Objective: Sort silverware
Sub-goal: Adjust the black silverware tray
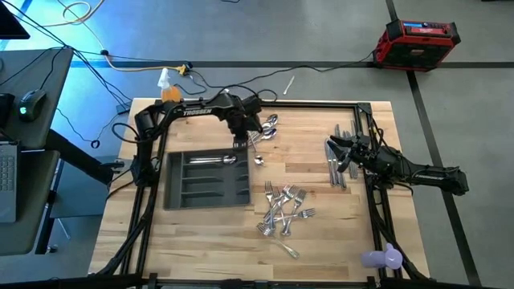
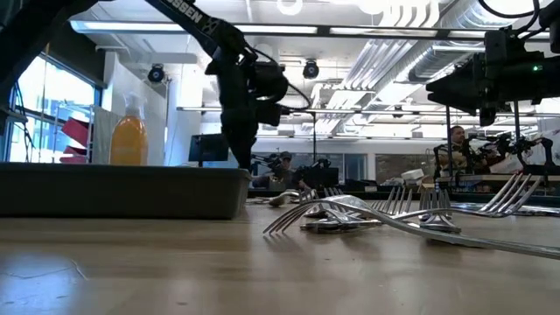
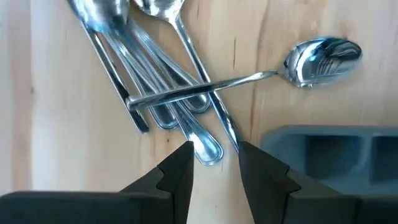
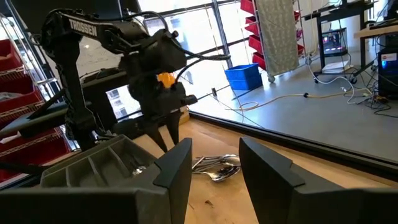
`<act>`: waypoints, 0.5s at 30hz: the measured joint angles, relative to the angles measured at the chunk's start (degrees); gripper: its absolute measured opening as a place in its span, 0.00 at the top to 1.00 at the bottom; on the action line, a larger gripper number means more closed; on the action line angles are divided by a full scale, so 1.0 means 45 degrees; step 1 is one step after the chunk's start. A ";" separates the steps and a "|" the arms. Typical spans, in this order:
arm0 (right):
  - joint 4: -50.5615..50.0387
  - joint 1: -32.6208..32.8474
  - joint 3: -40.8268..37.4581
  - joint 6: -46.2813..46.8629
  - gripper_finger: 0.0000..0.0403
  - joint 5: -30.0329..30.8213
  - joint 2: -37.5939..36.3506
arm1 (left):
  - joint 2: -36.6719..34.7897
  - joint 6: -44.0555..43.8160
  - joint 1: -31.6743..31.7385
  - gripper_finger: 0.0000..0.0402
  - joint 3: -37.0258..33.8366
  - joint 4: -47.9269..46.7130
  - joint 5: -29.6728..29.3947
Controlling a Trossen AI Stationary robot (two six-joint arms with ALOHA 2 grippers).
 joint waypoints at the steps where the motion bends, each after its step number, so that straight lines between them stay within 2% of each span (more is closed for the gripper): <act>1: 0.0000 0.0000 0.0000 0.0000 0.70 0.0000 0.0000 | 0.0000 0.0155 -0.0122 0.73 0.0075 -0.0094 -0.0225; 6: -0.0005 0.0003 0.0000 0.0000 0.70 0.0005 0.0000 | 0.0000 0.1358 -0.0724 0.73 0.0162 -0.0067 -0.0702; 10: -0.0015 0.0002 0.0000 0.0000 0.70 0.0005 0.0000 | 0.0000 0.2360 -0.1630 0.73 0.0161 0.0408 0.0497; 13: -0.0019 0.0001 0.0000 0.0000 0.70 0.0035 0.0000 | 0.0008 0.2194 -0.2360 0.73 0.0161 0.0969 0.1506; 15: -0.0020 0.0004 0.0000 0.0000 0.70 0.0039 0.0000 | 0.0090 0.2121 -0.2752 0.75 0.0161 0.0992 0.1659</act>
